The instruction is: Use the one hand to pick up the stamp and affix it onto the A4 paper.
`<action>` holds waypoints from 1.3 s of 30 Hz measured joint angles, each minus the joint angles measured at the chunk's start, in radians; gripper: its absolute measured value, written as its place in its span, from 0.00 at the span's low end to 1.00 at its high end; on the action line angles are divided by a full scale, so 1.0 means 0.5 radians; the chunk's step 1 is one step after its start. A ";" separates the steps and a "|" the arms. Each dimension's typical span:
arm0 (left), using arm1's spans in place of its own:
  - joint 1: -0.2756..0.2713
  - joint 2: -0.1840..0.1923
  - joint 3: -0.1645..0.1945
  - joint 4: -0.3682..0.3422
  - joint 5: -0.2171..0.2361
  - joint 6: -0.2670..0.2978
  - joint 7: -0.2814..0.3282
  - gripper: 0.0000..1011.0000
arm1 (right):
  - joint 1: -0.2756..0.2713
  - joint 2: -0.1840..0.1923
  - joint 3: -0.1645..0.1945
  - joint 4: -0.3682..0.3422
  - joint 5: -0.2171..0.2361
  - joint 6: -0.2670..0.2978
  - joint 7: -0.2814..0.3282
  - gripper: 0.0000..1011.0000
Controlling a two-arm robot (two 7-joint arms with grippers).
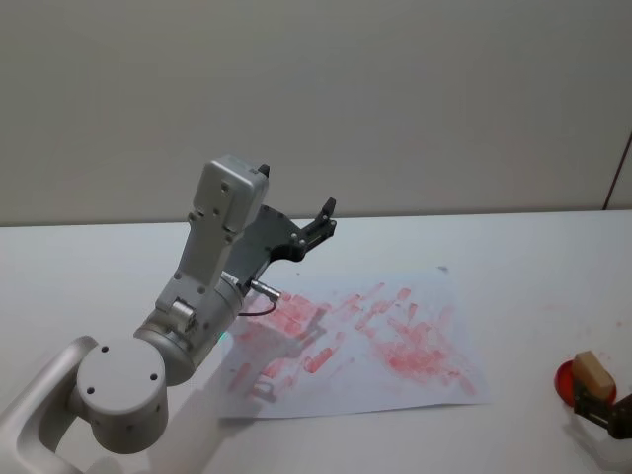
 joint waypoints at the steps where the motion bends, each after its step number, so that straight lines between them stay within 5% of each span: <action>1: 0.000 0.000 0.000 0.000 0.000 0.000 0.000 0.99 | 0.003 -0.002 -0.002 0.003 -0.006 0.006 0.002 0.99; 13: 0.000 0.000 0.000 0.000 0.000 0.000 0.000 0.99 | 0.075 -0.046 -0.031 0.074 -0.100 0.067 0.060 0.98; 39: 0.000 0.000 0.000 0.000 0.000 0.000 0.000 0.99 | 0.125 -0.078 -0.052 0.122 -0.163 0.098 0.104 0.23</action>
